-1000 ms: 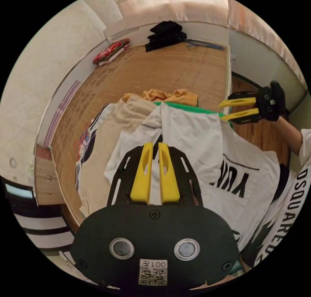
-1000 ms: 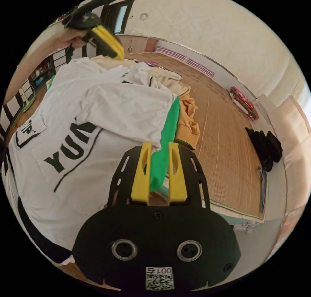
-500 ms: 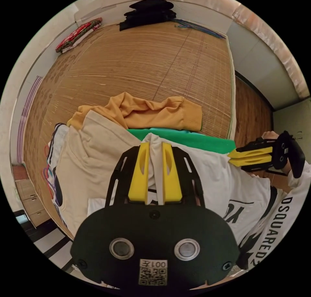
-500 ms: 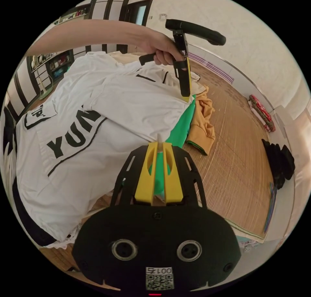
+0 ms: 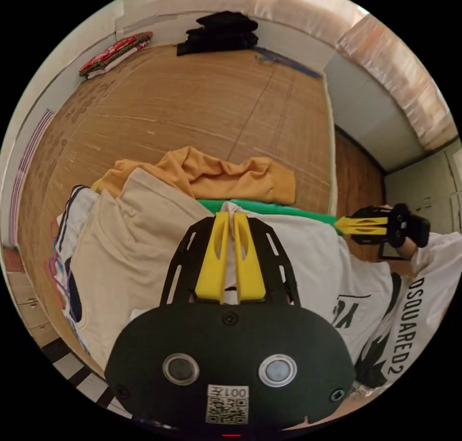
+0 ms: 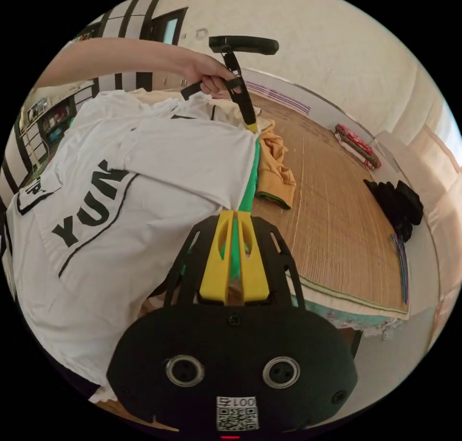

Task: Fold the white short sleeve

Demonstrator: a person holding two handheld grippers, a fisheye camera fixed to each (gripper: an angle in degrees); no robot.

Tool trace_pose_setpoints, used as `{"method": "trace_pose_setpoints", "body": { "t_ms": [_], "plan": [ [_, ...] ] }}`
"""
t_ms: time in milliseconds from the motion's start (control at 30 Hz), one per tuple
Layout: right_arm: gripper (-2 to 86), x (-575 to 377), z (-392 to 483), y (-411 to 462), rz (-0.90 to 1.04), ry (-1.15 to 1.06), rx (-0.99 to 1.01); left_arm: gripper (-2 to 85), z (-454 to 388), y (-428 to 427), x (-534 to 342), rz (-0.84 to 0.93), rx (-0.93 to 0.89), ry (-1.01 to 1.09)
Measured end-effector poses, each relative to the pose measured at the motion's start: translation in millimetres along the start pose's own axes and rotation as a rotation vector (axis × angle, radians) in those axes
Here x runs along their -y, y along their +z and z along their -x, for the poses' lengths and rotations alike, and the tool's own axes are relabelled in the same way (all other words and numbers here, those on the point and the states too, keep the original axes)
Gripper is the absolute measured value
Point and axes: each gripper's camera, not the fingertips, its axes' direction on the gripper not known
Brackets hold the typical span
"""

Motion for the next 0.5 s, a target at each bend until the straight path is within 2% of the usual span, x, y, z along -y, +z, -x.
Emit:
{"method": "trace_pose_setpoints", "body": {
  "t_ms": [67,133,233,300,500],
  "plan": [
    [0.3,4.5,2.1,4.7,0.102,0.010,-0.083,0.7,1.9,15.3,-8.6,0.051,0.065,0.006],
    [0.2,2.8,2.3,-0.2,0.115,0.010,-0.113,1.7,5.2,13.5,-16.6,0.015,0.032,-0.004],
    [0.2,0.4,-2.0,-19.5,0.072,0.056,-0.032,1.7,16.6,5.3,-31.9,-0.040,-0.079,-0.019],
    [0.2,2.5,-2.8,-29.1,0.062,0.073,-0.001,1.4,24.7,1.3,-41.7,-0.039,-0.078,-0.045],
    [0.3,25.8,10.4,-50.2,0.067,0.056,-0.076,3.5,20.2,-8.5,-86.1,-0.114,0.157,-0.115]
  ]
}}
